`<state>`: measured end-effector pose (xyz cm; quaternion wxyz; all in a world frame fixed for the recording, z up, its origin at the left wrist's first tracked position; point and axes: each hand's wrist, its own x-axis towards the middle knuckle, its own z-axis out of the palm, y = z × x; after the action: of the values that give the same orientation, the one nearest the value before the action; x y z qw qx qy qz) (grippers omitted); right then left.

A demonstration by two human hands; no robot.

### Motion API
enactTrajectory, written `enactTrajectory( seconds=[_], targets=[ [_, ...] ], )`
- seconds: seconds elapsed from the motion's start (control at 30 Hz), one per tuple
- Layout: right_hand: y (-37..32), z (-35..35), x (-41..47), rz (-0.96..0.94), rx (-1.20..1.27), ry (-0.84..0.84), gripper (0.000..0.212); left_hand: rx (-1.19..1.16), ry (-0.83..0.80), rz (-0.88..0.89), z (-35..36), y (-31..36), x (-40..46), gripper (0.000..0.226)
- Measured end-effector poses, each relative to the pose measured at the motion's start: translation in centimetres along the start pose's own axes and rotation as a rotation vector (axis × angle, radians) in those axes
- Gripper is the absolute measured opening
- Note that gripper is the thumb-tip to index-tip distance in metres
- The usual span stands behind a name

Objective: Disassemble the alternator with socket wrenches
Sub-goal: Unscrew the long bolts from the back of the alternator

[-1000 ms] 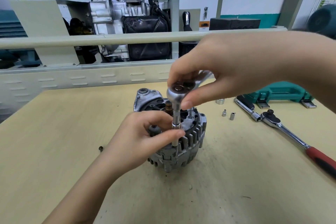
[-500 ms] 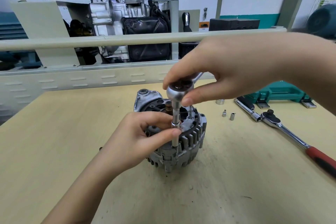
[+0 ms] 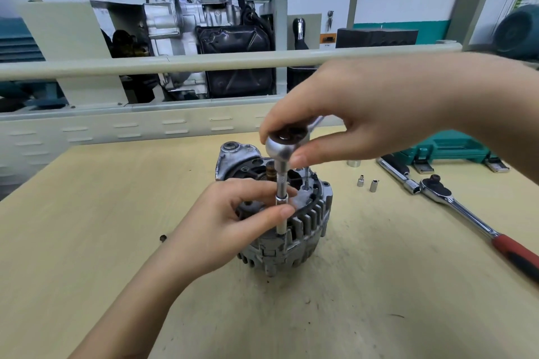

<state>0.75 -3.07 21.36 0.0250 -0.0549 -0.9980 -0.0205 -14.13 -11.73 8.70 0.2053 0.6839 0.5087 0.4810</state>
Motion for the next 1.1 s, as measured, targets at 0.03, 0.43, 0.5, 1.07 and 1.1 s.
enactTrajectory(
  seconds=[0.03, 0.43, 0.5, 1.07, 1.1],
  targets=[
    [0.0, 0.0, 0.0, -0.006, 0.006, 0.001, 0.034, 0.004, 0.016, -0.001, 0.1, 0.0, 0.0, 0.013],
    [-0.6, 0.0, 0.0, 0.01, -0.067, 0.013, 0.049, 0.122, 0.122, 0.024, 0.5, -0.3, 0.3, 0.015],
    [-0.4, -0.1, 0.0, 0.02, -0.067, -0.006, 0.045, 0.105, 0.054, 0.024, 0.1, -0.3, 0.1, 0.018],
    [-0.3, -0.1, -0.2, 0.053, -0.07, -0.014, 0.047, 0.166, 0.139, 0.074, 0.5, -0.4, 0.1, 0.009],
    [-0.2, -0.1, -0.2, 0.058, -0.066, -0.02, 0.046, 0.166, 0.107, 0.072, 0.5, -0.5, 0.1, 0.01]
  ],
)
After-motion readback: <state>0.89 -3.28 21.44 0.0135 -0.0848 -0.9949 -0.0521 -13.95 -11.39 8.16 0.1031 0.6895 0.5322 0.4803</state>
